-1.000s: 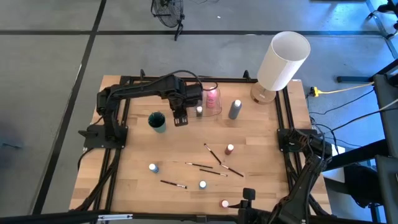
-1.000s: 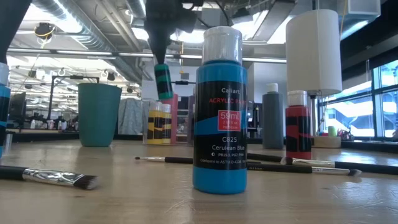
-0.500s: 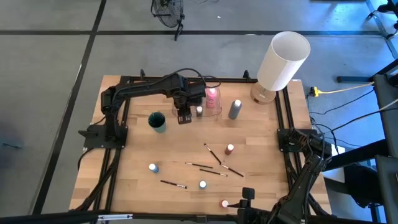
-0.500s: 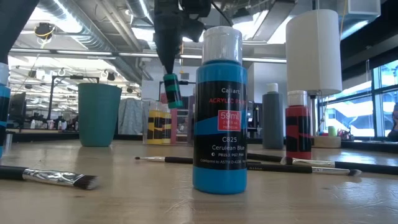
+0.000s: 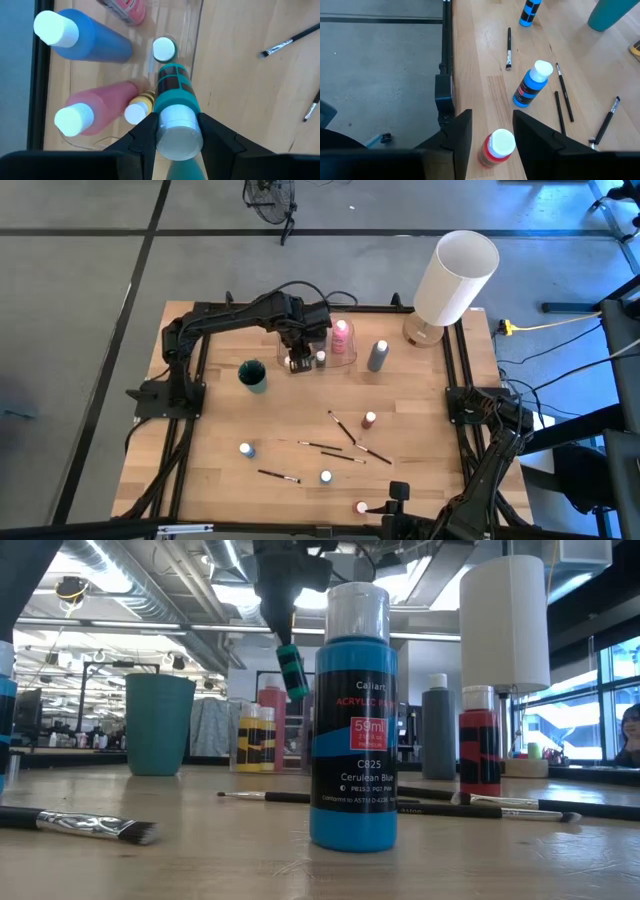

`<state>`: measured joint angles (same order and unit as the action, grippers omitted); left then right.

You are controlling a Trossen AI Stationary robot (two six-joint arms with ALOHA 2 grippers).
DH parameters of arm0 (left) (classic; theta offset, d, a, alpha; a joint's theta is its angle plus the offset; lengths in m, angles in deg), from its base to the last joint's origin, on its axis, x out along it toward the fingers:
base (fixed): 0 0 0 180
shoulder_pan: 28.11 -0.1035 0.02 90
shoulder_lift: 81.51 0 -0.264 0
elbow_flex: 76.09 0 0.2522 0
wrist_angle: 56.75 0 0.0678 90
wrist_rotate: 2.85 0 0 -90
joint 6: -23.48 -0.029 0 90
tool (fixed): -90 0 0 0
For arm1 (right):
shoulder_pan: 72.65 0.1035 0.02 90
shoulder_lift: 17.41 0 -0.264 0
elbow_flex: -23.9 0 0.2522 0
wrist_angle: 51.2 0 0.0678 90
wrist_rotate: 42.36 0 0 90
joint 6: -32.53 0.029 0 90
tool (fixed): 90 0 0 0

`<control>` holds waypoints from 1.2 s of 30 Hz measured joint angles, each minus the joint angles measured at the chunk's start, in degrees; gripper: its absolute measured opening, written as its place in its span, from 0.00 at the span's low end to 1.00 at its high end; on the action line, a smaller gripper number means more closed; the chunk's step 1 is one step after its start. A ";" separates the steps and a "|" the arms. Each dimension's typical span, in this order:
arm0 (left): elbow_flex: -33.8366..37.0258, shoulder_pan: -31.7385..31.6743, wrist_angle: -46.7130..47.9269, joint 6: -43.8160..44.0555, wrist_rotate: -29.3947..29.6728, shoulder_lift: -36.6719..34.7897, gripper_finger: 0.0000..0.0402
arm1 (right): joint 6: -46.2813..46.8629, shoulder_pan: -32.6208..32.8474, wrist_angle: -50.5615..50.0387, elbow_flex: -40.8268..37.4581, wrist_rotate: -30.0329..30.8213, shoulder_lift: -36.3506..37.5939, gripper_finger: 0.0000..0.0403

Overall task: Pick & Place Paint Supplies
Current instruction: Put the light blue paint bottle into the transparent bin

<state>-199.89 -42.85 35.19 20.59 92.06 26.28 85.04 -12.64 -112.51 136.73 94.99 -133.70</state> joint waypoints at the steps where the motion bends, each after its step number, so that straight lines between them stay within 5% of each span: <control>1: -0.02 -0.02 0.04 0.00 0.00 0.00 0.29 | 0.02 0.00 0.00 0.00 0.00 0.00 0.36; 36: -0.02 -2.67 0.65 -1.33 -1.57 6.85 0.29 | 0.63 0.01 0.17 0.01 0.00 0.00 0.36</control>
<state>-199.91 -45.52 35.84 19.25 90.49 33.13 85.68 -12.63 -112.34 136.74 94.99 -133.70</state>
